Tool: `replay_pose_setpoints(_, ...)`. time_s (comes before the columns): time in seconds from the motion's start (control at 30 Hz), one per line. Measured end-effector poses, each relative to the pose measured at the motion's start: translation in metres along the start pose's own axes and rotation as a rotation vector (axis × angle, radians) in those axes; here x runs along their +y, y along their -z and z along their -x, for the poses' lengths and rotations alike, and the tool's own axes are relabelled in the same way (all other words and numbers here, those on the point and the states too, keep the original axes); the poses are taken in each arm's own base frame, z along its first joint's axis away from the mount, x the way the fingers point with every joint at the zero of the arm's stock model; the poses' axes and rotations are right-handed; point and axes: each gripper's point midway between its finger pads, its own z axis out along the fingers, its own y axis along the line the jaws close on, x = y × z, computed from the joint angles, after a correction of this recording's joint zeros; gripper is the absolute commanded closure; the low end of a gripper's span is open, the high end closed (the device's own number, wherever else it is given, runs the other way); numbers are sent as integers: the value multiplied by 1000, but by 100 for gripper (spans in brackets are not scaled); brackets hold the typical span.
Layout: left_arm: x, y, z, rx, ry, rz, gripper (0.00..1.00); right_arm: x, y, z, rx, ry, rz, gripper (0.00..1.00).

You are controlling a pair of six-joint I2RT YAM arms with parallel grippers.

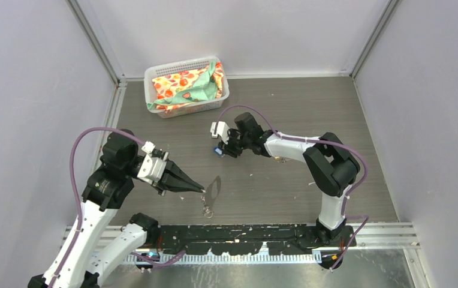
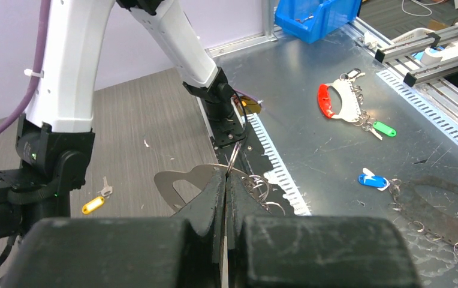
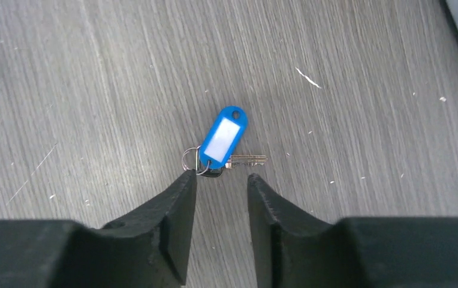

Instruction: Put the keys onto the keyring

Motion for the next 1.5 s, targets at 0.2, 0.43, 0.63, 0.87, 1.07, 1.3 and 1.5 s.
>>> replay_pose_setpoints(0.2, 0, 0, 0, 0, 1, 0, 100, 16, 9, -4, 32, 46, 97, 55)
replay_pose_setpoints(0.43, -2, 0, 1, -1, 7, 1, 100, 18, -2, -18, 121, 207, 131, 57)
replay_pose_setpoints(0.63, -2, 0, 1, -1, 9, 1, 100, 20, -15, -26, 125, 261, 138, 64)
replay_pose_setpoints(0.87, -2, 0, 1, -1, 7, 1, 100, 18, -23, -21, 102, 266, 143, 77)
replay_pose_setpoints(1.07, -2, 0, 2, -2, 5, 1, 100, 16, -27, -20, 91, 266, 134, 96)
replay_pose_setpoints(1.3, -2, 0, 2, -2, 6, 1, 100, 13, -32, -17, 72, 240, 118, 99)
replay_pose_setpoints(1.5, -2, 0, 2, -2, 8, 2, 100, 13, -32, -16, 67, 197, 111, 99)
